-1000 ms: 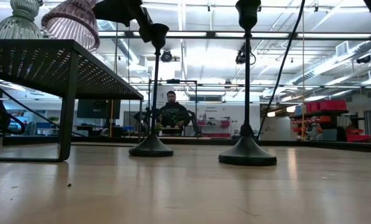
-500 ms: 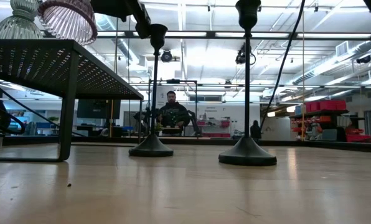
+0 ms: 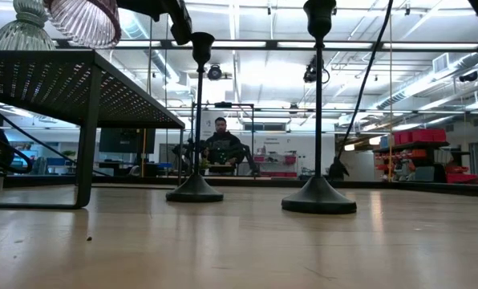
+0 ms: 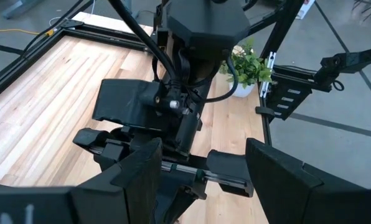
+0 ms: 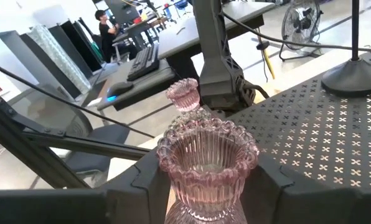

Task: Pick & Place candle stick holders
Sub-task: Put the pink glass candle holder on the shelf, then put the right black candle holder on the shelf

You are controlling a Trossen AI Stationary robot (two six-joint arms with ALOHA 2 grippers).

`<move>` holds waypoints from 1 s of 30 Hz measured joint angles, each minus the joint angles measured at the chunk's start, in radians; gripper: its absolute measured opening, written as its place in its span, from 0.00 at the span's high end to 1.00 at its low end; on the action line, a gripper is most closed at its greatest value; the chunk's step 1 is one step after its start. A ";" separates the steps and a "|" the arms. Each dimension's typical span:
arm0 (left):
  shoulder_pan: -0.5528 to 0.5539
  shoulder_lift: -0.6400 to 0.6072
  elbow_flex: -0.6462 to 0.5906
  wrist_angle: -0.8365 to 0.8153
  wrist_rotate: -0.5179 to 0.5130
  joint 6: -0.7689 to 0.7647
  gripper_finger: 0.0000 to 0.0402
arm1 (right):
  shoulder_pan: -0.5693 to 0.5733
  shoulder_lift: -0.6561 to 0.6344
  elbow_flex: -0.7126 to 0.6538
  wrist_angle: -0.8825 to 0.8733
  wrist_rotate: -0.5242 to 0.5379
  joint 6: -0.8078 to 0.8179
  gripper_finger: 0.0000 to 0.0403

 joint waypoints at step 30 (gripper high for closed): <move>0.000 0.000 0.000 0.000 0.000 -0.001 0.42 | -0.002 -0.004 0.001 0.010 -0.023 -0.007 0.46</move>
